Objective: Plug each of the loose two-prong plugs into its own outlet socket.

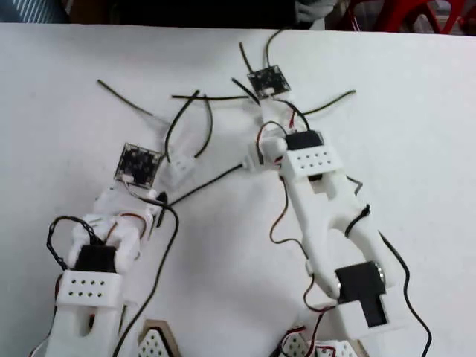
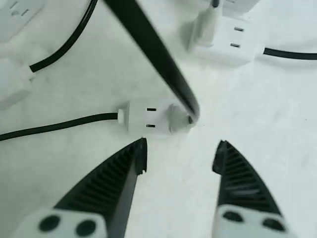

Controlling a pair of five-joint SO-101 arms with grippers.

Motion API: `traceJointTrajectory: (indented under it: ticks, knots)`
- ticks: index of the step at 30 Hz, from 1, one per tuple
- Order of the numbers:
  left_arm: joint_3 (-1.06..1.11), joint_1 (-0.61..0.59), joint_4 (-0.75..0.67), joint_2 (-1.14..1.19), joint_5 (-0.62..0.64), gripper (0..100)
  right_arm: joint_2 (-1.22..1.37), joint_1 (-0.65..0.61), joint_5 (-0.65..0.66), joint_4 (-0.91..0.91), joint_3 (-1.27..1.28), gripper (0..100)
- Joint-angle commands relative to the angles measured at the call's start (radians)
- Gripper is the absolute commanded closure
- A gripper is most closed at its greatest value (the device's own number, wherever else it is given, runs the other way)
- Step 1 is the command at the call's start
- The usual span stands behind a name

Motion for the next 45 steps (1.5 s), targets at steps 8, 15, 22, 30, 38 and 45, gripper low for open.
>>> traceJointTrajectory:
  ticks: [8, 15, 22, 30, 38, 45]
  knots:
    - [-0.006, -0.001, -0.025, -0.022, 0.008, 81, -0.375, -0.002, -0.003, 0.229, 0.084, 95.9]
    - [-0.005, -0.001, -0.025, -0.022, 0.009, 81, -0.636, -0.012, -0.003, 0.117, 0.4, 95.8]
    - [0.006, -0.001, -0.026, -0.022, 0.008, 81, -0.868, -0.005, -0.002, -0.111, 0.7, 95.4]
    - [0.008, -0.001, -0.026, -0.025, 0.008, 81, -1.026, -0.012, -0.002, -0.173, 0.87, 95.4]
    - [0.074, -0.005, -0.012, -0.219, 0.009, 81, -1.121, -0.008, -0.002, -0.173, 0.967, 95.4]
    - [0.17, -0.002, 0.074, -0.507, 0.009, 81, -1.211, -0.012, -0.002, -0.22, 1.065, 95.4]
